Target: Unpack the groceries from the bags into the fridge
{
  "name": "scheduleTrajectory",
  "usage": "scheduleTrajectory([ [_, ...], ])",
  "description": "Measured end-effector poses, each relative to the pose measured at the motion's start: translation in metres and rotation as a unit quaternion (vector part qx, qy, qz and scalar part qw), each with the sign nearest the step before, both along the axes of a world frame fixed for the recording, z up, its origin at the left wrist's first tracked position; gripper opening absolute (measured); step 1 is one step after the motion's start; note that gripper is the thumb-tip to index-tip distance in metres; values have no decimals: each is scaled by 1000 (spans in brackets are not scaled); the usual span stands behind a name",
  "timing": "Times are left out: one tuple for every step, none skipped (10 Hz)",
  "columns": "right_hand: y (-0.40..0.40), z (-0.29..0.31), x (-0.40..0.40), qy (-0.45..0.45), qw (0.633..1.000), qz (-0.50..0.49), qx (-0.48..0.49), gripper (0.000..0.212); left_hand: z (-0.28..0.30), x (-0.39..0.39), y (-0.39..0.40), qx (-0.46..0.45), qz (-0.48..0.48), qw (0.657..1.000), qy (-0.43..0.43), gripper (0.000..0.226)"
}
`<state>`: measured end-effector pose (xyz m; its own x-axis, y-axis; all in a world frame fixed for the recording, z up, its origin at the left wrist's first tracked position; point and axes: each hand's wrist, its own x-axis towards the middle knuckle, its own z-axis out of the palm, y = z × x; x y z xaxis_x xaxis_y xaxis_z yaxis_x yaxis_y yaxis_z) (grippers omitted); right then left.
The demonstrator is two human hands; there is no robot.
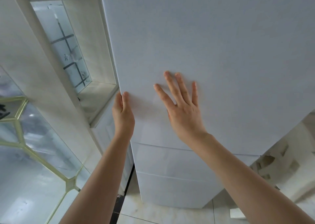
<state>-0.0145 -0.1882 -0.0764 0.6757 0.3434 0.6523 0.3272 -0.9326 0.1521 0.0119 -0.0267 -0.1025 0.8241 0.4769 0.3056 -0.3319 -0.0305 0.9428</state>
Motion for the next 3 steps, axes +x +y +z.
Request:
scheduleTrajectory([
  [-4,7,-8,26,999,20,-13,89,1,-3,13,53,-18,998,31,26],
  [-9,13,-18,55,997,39,25,67,1,-3,26,93,-17,992,78,18],
  [-18,7,-42,119,991,-1,69,59,-13,-24,30,117,-23,985,122,33],
])
